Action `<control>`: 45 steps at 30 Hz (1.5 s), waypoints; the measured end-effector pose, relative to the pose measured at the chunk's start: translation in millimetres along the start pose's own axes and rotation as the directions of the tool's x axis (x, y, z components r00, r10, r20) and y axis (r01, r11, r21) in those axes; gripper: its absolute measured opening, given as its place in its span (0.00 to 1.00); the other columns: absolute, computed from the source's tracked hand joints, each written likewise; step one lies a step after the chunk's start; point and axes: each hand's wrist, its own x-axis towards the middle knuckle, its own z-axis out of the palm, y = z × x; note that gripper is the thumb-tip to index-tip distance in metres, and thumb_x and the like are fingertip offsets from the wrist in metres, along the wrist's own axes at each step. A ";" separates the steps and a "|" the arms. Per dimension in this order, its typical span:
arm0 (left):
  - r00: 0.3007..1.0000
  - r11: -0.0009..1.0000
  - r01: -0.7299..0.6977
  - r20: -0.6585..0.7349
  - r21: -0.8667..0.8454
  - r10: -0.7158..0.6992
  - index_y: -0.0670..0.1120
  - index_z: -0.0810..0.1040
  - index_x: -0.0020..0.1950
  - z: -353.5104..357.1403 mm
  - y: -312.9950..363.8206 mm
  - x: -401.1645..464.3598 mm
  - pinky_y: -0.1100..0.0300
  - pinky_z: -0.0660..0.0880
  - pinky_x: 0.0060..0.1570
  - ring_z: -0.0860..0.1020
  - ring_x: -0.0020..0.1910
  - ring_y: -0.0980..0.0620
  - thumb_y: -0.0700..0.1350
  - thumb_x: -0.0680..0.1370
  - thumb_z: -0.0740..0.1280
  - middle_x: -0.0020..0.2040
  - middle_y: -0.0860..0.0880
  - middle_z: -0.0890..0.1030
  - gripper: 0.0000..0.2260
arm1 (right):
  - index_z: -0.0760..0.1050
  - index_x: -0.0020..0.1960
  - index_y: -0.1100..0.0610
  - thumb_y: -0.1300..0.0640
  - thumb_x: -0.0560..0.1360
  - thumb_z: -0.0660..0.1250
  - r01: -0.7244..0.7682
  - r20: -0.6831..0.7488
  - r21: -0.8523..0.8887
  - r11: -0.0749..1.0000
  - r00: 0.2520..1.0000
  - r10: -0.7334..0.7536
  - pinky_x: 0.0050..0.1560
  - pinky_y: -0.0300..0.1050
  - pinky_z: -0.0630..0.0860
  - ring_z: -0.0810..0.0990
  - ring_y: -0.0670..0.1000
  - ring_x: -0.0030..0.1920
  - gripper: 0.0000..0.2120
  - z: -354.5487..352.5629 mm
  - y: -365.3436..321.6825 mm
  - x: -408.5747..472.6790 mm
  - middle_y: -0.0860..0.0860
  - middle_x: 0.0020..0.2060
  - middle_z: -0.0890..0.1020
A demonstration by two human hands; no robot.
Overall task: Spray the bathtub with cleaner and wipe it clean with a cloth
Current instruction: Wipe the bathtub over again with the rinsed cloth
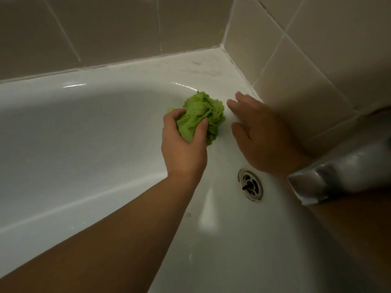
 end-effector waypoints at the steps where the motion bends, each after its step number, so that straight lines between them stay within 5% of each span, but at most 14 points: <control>1: 1.000 1.000 0.010 -0.018 -0.016 -0.010 0.61 0.73 0.65 5.4 -0.8 0.7 0.51 0.79 0.59 0.79 0.57 0.58 0.57 0.77 0.73 0.59 0.56 0.79 0.19 | 0.70 0.77 0.58 0.54 0.79 0.57 -0.001 0.003 0.001 1.000 1.000 0.001 0.75 0.46 0.59 0.66 0.58 0.77 0.26 0.3 0.0 2.3 0.58 0.77 0.69; 5: 1.000 1.000 0.002 0.027 -0.007 -0.002 0.64 0.69 0.76 20.7 -4.3 -4.5 0.57 0.75 0.66 0.76 0.64 0.59 0.54 0.80 0.69 0.67 0.56 0.75 0.24 | 0.67 0.78 0.59 0.45 0.81 0.52 0.027 0.009 -0.010 1.000 1.000 -0.027 0.77 0.46 0.55 0.63 0.57 0.79 0.30 0.8 -1.0 3.3 0.58 0.79 0.66; 10: 0.985 0.994 -0.001 0.169 -0.109 0.020 0.60 0.72 0.76 23.3 -12.3 -31.3 0.66 0.77 0.57 0.79 0.59 0.62 0.48 0.80 0.72 0.61 0.58 0.78 0.25 | 0.64 0.80 0.56 0.38 0.81 0.50 0.019 0.036 -0.003 1.000 0.999 -0.019 0.79 0.47 0.55 0.59 0.52 0.80 0.34 -1.4 -0.9 3.3 0.54 0.80 0.64; 15: 0.997 0.997 0.040 -0.061 -0.064 -0.043 0.65 0.69 0.75 26.2 -6.5 7.6 0.58 0.74 0.67 0.76 0.64 0.60 0.53 0.80 0.69 0.66 0.59 0.76 0.24 | 0.65 0.80 0.55 0.36 0.79 0.50 0.023 0.020 0.007 1.000 1.000 -0.023 0.77 0.42 0.52 0.59 0.49 0.80 0.35 2.7 1.6 5.5 0.52 0.80 0.64; 18: 0.991 0.991 0.119 -0.060 -0.054 -0.122 0.64 0.76 0.68 35.2 -5.4 -7.7 0.54 0.79 0.61 0.80 0.54 0.62 0.56 0.81 0.67 0.55 0.59 0.82 0.15 | 0.64 0.80 0.54 0.36 0.79 0.49 0.019 0.030 0.003 1.000 0.999 -0.019 0.78 0.42 0.52 0.58 0.48 0.80 0.36 1.3 1.7 7.1 0.51 0.80 0.63; 20: 0.986 0.984 0.162 0.056 -0.076 -0.158 0.61 0.79 0.65 31.8 -10.9 -19.0 0.56 0.81 0.55 0.81 0.49 0.62 0.57 0.80 0.69 0.50 0.58 0.84 0.13 | 0.63 0.81 0.53 0.36 0.79 0.49 0.014 0.040 0.018 1.000 0.999 -0.015 0.78 0.44 0.53 0.57 0.48 0.80 0.35 1.3 1.6 7.4 0.50 0.81 0.63; 22: 0.989 0.995 0.074 0.131 -0.072 -0.065 0.62 0.76 0.71 23.0 -17.1 -16.4 0.59 0.81 0.57 0.81 0.54 0.62 0.56 0.79 0.71 0.55 0.58 0.84 0.19 | 0.63 0.81 0.52 0.37 0.79 0.49 0.009 0.048 0.024 1.000 0.999 -0.010 0.79 0.46 0.53 0.57 0.48 0.80 0.34 1.0 1.5 7.4 0.50 0.81 0.62; 25: 1.000 0.996 0.013 0.002 -0.090 -0.013 0.67 0.69 0.76 24.0 -25.6 2.8 0.60 0.76 0.63 0.78 0.62 0.61 0.50 0.80 0.71 0.63 0.57 0.79 0.26 | 0.62 0.81 0.51 0.42 0.81 0.52 0.006 0.048 0.020 1.000 0.999 -0.007 0.77 0.43 0.51 0.56 0.48 0.81 0.31 0.9 2.4 8.1 0.49 0.81 0.61; 28: 0.980 0.980 0.191 -0.046 -0.047 -0.193 0.68 0.69 0.74 35.6 -36.1 -4.4 0.59 0.75 0.61 0.78 0.59 0.57 0.50 0.81 0.66 0.60 0.58 0.79 0.23 | 0.61 0.81 0.53 0.50 0.80 0.56 0.027 0.062 0.005 1.000 0.998 -0.027 0.77 0.42 0.50 0.55 0.49 0.81 0.30 1.8 4.6 9.9 0.51 0.82 0.60; 31: 0.924 0.932 0.358 0.164 -0.050 -0.346 0.66 0.75 0.69 34.7 -62.7 -31.3 0.51 0.80 0.57 0.82 0.55 0.53 0.57 0.78 0.66 0.53 0.58 0.83 0.19 | 0.62 0.80 0.58 0.56 0.79 0.59 0.081 0.045 -0.045 0.996 0.996 -0.079 0.78 0.48 0.55 0.58 0.55 0.81 0.30 2.7 4.9 11.5 0.57 0.80 0.62; 34: 0.950 0.964 0.245 0.222 -0.104 -0.218 0.65 0.74 0.71 30.2 -57.4 -31.3 0.53 0.80 0.60 0.81 0.57 0.59 0.59 0.76 0.69 0.58 0.59 0.83 0.23 | 0.64 0.79 0.61 0.57 0.77 0.61 0.111 0.020 -0.081 0.991 0.994 -0.109 0.76 0.46 0.55 0.62 0.59 0.79 0.31 3.9 3.6 13.1 0.61 0.79 0.65; 38: 0.993 0.986 0.115 0.028 -0.123 -0.112 0.66 0.72 0.73 39.7 -45.1 -17.5 0.55 0.77 0.63 0.78 0.60 0.60 0.57 0.79 0.68 0.61 0.61 0.80 0.22 | 0.64 0.79 0.62 0.59 0.77 0.62 0.110 0.023 -0.095 0.989 0.994 -0.108 0.75 0.44 0.53 0.62 0.60 0.79 0.31 4.0 3.6 14.8 0.62 0.78 0.65; 42: 0.953 0.946 0.299 0.095 -0.128 -0.288 0.64 0.74 0.67 43.2 -55.2 -30.7 0.48 0.79 0.61 0.80 0.56 0.57 0.62 0.79 0.66 0.55 0.59 0.81 0.17 | 0.66 0.77 0.64 0.63 0.77 0.67 0.134 0.011 -0.125 0.983 0.991 -0.134 0.72 0.42 0.57 0.64 0.61 0.76 0.29 4.1 2.4 13.0 0.63 0.76 0.68; 45: 0.929 0.911 0.356 0.182 -0.206 -0.322 0.62 0.73 0.70 40.9 -53.0 -31.2 0.49 0.79 0.61 0.79 0.57 0.57 0.63 0.76 0.70 0.57 0.60 0.80 0.23 | 0.67 0.74 0.66 0.63 0.75 0.71 0.165 0.013 -0.170 0.971 0.986 -0.165 0.70 0.44 0.61 0.67 0.65 0.74 0.30 5.1 2.9 14.6 0.65 0.73 0.70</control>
